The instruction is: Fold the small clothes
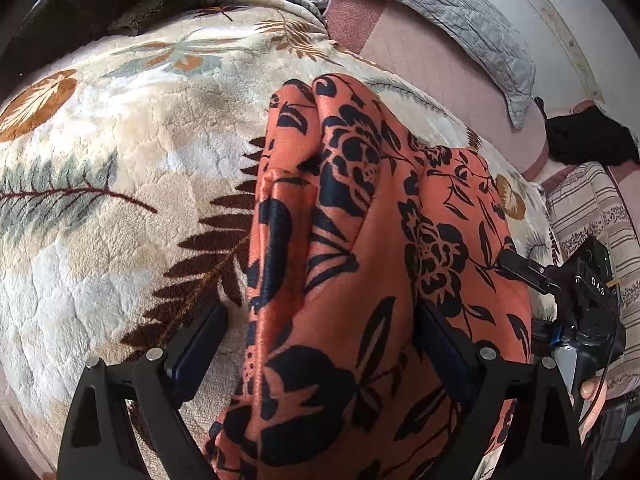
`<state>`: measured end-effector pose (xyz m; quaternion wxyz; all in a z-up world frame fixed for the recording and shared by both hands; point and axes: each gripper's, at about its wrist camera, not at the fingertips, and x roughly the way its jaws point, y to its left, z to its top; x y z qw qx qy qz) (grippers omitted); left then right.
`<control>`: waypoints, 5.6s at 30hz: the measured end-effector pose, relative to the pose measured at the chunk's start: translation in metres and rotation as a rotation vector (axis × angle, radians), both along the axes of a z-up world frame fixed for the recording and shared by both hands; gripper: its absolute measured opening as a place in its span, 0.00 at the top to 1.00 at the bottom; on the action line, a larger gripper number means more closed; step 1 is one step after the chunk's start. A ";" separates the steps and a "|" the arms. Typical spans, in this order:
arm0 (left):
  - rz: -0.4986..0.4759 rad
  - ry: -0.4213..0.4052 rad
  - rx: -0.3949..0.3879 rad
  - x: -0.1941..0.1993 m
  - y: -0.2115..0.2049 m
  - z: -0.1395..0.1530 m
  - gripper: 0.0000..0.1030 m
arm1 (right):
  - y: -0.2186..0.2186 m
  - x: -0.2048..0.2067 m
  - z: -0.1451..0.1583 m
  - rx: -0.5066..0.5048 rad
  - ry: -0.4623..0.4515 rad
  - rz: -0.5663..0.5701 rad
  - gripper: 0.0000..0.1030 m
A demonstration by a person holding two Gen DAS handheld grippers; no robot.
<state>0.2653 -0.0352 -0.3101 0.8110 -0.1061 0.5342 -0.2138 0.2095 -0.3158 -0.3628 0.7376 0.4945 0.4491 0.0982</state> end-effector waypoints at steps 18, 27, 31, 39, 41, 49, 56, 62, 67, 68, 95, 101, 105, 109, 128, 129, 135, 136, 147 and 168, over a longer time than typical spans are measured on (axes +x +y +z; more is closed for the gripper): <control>-0.119 -0.299 -0.111 -0.060 -0.053 0.073 0.67 | -0.024 -0.060 0.086 -0.148 -0.313 -0.060 0.61; -0.165 -0.344 -0.046 -0.111 -0.089 0.083 0.67 | -0.056 -0.112 0.087 -0.152 -0.317 -0.096 0.61; -0.180 -0.315 -0.003 -0.128 -0.095 0.070 0.67 | -0.056 -0.129 0.076 -0.150 -0.281 -0.105 0.61; -0.193 -0.293 0.240 -0.144 -0.105 0.032 0.46 | -0.047 -0.138 0.030 -0.338 -0.035 -0.108 0.52; -0.175 -0.346 0.309 -0.153 -0.104 0.041 0.41 | -0.047 -0.148 0.038 -0.370 -0.039 -0.139 0.49; -0.121 -0.412 0.357 -0.178 -0.082 0.059 0.41 | -0.026 -0.199 0.086 -0.518 -0.175 -0.170 0.48; -0.090 -0.414 0.393 -0.185 -0.070 0.056 0.41 | 0.010 -0.220 0.091 -0.545 -0.201 -0.076 0.48; -0.086 -0.310 0.408 -0.171 -0.061 0.028 0.31 | 0.009 -0.203 0.053 -0.476 -0.016 -0.001 0.53; -0.058 -0.288 0.309 -0.150 -0.056 0.061 0.31 | -0.010 -0.188 0.081 -0.466 -0.079 -0.044 0.53; -0.051 -0.300 0.304 -0.144 -0.059 0.068 0.31 | -0.016 -0.180 0.085 -0.467 -0.088 -0.056 0.53; -0.028 -0.228 0.452 -0.171 -0.058 0.026 0.21 | 0.012 -0.197 0.057 -0.493 0.054 0.009 0.53; 0.013 -0.394 0.439 -0.194 -0.053 0.095 0.21 | 0.016 -0.217 0.104 -0.540 0.002 -0.028 0.53; 0.079 -0.543 0.395 -0.219 -0.042 0.165 0.20 | 0.022 -0.249 0.178 -0.672 -0.132 -0.108 0.49; 0.133 -0.652 0.353 -0.247 -0.030 0.222 0.15 | 0.036 -0.285 0.251 -0.796 -0.273 -0.181 0.40; 0.274 -0.913 0.286 -0.377 0.022 0.349 0.00 | 0.104 -0.412 0.369 -0.985 -0.517 -0.285 0.30; 0.282 -0.922 0.282 -0.382 0.024 0.352 0.00 | 0.107 -0.416 0.371 -0.994 -0.522 -0.286 0.29; 0.308 -0.956 0.263 -0.400 0.037 0.366 0.00 | 0.119 -0.425 0.378 -1.016 -0.549 -0.283 0.29; 0.312 -0.957 0.261 -0.401 0.039 0.368 0.00 | 0.121 -0.425 0.379 -1.024 -0.549 -0.287 0.29; 0.349 -0.981 0.266 -0.406 0.049 0.377 0.00 | 0.138 -0.415 0.380 -1.040 -0.562 -0.256 0.29; 0.333 -0.977 0.276 -0.389 0.050 0.377 0.00 | 0.146 -0.386 0.377 -1.055 -0.573 -0.243 0.29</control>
